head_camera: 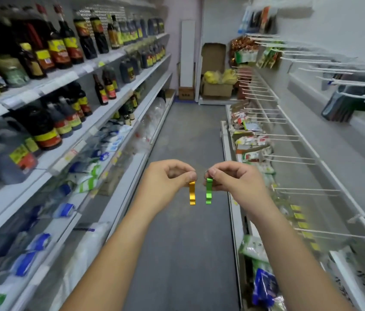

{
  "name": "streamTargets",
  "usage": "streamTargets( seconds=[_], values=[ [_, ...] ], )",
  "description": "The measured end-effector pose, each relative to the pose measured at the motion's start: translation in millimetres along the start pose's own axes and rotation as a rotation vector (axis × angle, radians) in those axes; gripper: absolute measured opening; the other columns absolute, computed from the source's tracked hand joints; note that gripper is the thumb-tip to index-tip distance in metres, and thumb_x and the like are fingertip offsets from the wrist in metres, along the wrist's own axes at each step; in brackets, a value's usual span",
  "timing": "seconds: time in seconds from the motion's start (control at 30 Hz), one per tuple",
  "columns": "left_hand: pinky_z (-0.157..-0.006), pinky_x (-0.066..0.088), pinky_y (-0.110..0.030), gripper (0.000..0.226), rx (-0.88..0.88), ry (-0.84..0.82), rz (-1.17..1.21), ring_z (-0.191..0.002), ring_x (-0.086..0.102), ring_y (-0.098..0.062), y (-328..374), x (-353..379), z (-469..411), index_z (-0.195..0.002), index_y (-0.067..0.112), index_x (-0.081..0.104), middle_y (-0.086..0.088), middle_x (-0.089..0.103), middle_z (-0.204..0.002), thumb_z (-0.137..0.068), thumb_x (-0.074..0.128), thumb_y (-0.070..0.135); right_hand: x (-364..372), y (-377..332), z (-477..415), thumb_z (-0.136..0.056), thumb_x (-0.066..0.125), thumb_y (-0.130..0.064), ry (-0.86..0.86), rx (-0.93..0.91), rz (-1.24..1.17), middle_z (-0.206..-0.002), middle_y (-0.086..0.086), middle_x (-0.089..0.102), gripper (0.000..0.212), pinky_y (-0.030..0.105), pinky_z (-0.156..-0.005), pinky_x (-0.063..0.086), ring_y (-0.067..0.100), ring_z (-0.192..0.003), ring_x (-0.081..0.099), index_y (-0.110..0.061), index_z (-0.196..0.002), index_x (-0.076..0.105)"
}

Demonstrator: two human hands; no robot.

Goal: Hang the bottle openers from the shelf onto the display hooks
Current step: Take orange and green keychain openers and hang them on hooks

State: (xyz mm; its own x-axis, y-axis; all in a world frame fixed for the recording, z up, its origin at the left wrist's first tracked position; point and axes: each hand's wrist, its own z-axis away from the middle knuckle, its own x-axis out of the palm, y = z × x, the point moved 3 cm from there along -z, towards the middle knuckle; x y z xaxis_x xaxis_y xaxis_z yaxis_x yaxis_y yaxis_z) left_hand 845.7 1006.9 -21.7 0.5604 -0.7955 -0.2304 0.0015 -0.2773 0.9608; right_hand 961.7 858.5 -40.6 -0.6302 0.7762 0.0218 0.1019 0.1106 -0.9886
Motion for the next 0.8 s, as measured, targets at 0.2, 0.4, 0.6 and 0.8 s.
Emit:
streamTargets(
  seconds=[0.2,0.4,0.6,0.8],
  values=[
    [-0.057,0.046,-0.011,0.008,0.007,-0.016,0.012,-0.067,0.074,-0.009,-38.1,-15.6,-128.9,-0.084,0.012,0.075,-0.002,0.078,-0.075,-0.087,0.075,0.005,4.2,23.4,-121.1,-0.093,0.065,-0.002,0.062,0.005,0.021,-0.086,0.018,0.074,0.011,0.031,-0.069,0.061,0.024,-0.077,0.071,0.005,-0.090,0.072],
    [-0.056,0.043,-0.007,0.004,0.003,-0.052,0.025,-0.068,0.071,-0.005,-61.7,-30.6,-256.8,-0.087,0.010,0.074,-0.008,0.078,-0.083,-0.088,0.073,0.006,8.1,35.4,-244.7,-0.093,0.065,-0.003,0.122,0.017,0.039,-0.082,0.016,0.073,0.013,0.031,-0.069,0.062,0.020,-0.071,0.070,0.008,-0.092,0.071],
    [-0.055,0.042,-0.006,0.002,-0.015,-0.062,0.033,-0.066,0.070,-0.005,-84.1,-33.9,-373.3,-0.090,0.006,0.073,-0.009,0.078,-0.083,-0.089,0.071,0.004,-7.5,60.7,-354.5,-0.093,0.065,-0.003,0.177,0.043,0.000,-0.083,0.021,0.073,0.012,0.029,-0.064,0.059,0.026,-0.073,0.070,0.006,-0.090,0.071],
    [-0.055,0.046,-0.022,0.003,-0.059,-0.065,0.014,-0.072,0.075,-0.014,-112.2,-13.3,-500.0,-0.088,0.015,0.074,-0.002,0.079,-0.083,-0.090,0.072,0.013,-38.5,99.1,-474.1,-0.093,0.065,-0.003,0.196,0.064,-0.024,-0.082,0.020,0.074,0.011,0.034,-0.068,0.062,0.025,-0.073,0.070,0.005,-0.091,0.072]
  ],
)
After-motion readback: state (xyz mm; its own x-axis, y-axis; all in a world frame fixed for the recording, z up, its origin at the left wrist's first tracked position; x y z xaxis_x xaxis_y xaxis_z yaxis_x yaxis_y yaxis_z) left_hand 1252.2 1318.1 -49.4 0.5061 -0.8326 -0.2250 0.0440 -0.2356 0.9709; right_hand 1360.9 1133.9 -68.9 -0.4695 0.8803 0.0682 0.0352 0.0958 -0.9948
